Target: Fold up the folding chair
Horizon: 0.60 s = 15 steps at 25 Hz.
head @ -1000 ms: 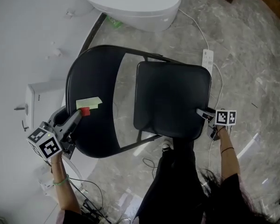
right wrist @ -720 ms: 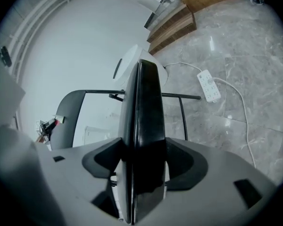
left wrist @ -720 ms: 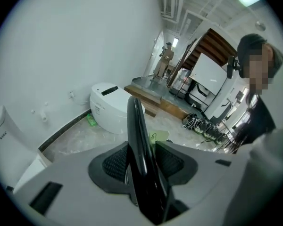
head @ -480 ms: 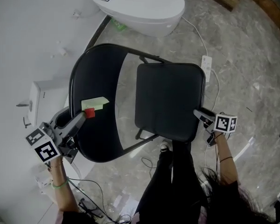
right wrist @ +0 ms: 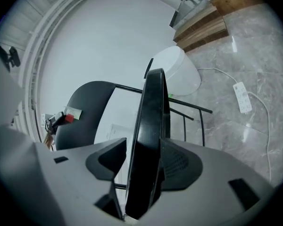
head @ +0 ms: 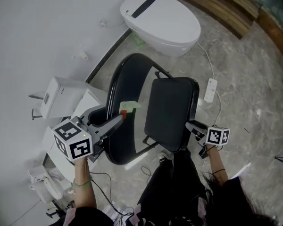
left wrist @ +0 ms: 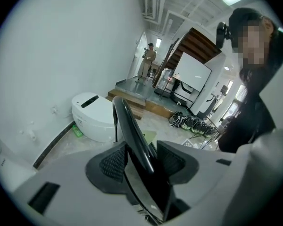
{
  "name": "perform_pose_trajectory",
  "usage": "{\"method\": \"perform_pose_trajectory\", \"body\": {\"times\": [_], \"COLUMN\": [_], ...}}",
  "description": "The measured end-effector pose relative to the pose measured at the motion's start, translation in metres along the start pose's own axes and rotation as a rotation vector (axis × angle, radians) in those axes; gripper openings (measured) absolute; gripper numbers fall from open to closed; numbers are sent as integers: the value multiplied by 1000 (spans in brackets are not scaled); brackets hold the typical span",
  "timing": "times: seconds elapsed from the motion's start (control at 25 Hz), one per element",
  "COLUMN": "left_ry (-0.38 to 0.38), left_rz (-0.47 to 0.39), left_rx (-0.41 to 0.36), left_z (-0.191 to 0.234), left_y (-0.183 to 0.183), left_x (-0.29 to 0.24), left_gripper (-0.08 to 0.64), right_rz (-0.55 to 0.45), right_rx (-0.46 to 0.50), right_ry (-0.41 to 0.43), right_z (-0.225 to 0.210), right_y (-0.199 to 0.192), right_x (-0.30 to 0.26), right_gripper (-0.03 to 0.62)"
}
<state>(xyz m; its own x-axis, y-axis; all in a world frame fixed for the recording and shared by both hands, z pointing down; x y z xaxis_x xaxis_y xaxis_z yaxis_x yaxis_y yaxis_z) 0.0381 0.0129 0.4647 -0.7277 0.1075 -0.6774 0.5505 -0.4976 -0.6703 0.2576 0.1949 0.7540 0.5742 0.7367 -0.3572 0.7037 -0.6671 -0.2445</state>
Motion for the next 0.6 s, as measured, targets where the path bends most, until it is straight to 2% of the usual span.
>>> {"method": "perform_pose_trajectory", "body": {"times": [0.2, 0.36, 0.48, 0.6], "left_ry": [1, 29, 89, 84], "left_rz": [12, 43, 83, 92], "left_rx": [-13, -42, -61, -50], "left_z": [-32, -41, -41, -25], "left_y": [17, 21, 18, 19], "left_x": [7, 16, 21, 37], "left_gripper": [176, 176, 176, 176], "right_rz": [18, 52, 63, 55], "right_rx": [-27, -17, -42, -70], "right_ry": [43, 32, 24, 18], "right_z": [61, 97, 108, 126], "right_y": [0, -5, -10, -15], "right_x": [-16, -37, -42, -56], "right_gripper": [232, 232, 232, 228]}}
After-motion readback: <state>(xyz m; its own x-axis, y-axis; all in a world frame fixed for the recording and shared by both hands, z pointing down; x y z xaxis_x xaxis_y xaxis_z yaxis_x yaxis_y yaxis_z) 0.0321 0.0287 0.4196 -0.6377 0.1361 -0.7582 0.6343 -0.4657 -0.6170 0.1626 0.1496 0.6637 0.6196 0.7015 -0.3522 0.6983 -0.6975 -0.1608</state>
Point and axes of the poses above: the fingertips, and each gripper's own axes: x backward along the fingers, z to its left, y out of its top, the point moved 5 cm from there along x, backward along the fingers, and after that the axes turned 1 degree about y, right-handed, at the moved point
